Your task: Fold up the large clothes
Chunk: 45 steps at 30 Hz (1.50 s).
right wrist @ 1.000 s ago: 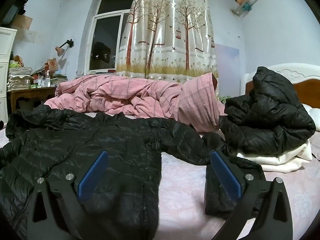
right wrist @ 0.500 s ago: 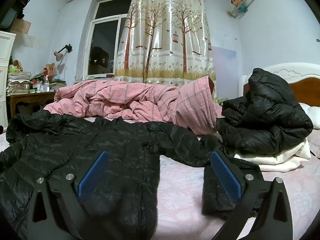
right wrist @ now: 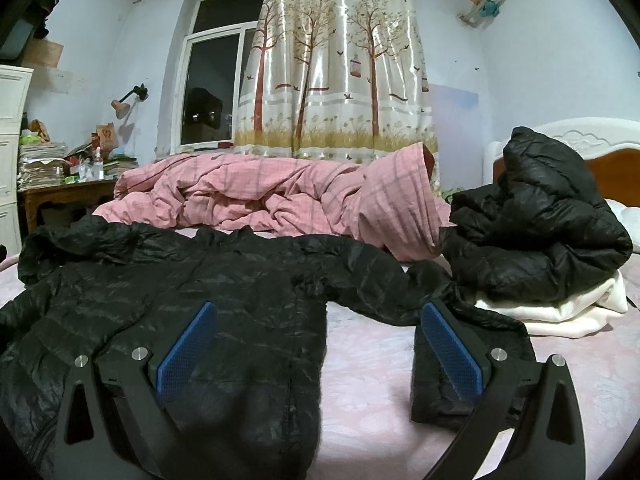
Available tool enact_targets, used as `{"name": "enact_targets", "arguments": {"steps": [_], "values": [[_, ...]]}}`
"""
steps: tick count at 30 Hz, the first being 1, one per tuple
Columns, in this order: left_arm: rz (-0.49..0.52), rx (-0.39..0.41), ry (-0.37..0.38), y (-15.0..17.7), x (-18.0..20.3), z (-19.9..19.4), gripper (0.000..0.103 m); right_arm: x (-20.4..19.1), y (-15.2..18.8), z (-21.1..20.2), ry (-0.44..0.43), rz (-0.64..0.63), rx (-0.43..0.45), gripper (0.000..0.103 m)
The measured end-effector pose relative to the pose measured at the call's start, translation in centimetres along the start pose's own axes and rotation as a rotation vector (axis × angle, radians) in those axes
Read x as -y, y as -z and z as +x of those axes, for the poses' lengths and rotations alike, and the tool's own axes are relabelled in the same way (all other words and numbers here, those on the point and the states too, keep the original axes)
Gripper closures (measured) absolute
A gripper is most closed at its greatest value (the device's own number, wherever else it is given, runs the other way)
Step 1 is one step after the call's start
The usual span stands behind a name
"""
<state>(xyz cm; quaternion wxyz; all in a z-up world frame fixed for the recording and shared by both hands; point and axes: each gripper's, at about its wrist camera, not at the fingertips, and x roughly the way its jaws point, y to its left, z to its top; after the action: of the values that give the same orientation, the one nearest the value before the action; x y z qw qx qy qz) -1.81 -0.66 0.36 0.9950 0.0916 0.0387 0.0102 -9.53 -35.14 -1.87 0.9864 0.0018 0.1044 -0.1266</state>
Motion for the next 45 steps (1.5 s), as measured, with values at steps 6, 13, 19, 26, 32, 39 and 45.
{"name": "enact_targets", "arguments": {"steps": [6,13,19,26,32,39,45], "values": [[-0.040,-0.029,-0.005,0.0,-0.9,0.6,0.000,0.1,0.0,0.0,0.000,0.002,-0.002,0.000],[-0.120,-0.016,0.004,0.2,-2.6,0.3,0.000,0.4,0.0,-0.2,0.004,0.013,0.004,0.000],[-0.141,-0.026,0.011,0.3,-3.0,0.5,0.000,0.2,-0.1,-0.3,0.012,0.003,0.007,0.000],[-0.155,-0.021,0.025,0.4,-3.1,0.4,0.000,0.1,-0.1,-0.2,0.013,0.000,0.008,0.000],[-0.161,-0.018,0.013,0.5,-3.3,0.3,0.000,0.1,-0.1,-0.3,0.013,0.003,0.007,0.000],[-0.191,-0.024,0.008,0.8,-3.6,0.5,0.000,0.1,0.0,-0.2,0.013,0.001,0.006,0.000],[-0.228,-0.030,0.004,1.1,-4.4,0.6,0.000,0.2,-0.1,-0.2,0.012,0.002,0.008,0.000]]}}
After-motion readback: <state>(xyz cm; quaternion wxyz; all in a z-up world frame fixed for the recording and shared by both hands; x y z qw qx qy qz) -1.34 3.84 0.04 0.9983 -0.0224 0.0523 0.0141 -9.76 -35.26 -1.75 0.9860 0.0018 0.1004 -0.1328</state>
